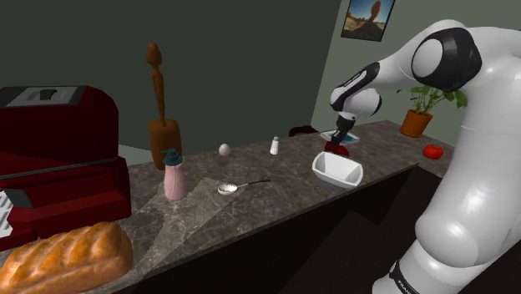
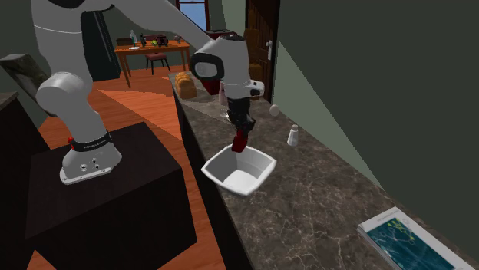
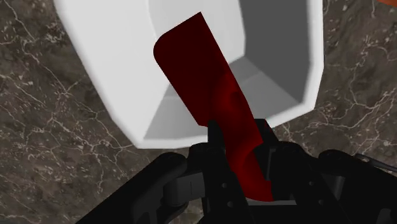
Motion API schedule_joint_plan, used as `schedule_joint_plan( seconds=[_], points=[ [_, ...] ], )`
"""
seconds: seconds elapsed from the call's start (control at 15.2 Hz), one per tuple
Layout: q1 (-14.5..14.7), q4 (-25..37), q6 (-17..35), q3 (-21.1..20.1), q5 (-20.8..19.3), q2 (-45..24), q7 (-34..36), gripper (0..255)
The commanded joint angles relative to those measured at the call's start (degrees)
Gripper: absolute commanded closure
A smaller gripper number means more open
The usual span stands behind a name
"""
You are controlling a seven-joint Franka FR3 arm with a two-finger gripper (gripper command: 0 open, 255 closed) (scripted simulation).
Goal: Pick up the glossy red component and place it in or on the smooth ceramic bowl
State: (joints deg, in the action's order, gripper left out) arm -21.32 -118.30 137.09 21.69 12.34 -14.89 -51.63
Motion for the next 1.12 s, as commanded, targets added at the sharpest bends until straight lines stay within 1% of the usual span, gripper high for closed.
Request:
schedule_joint_plan(
  seconds=[0.0,0.07,1.06],
  points=[
    [-1.7,-1.0,0.3,0.8,0.4,0.5,-2.9,255],
    [-2.3,-1.1,0.2,1.1,0.5,0.7,-4.0,255],
    [-4.6,-2.5,9.3,-2.0,6.9,-7.8,-8.8,255]
  ],
)
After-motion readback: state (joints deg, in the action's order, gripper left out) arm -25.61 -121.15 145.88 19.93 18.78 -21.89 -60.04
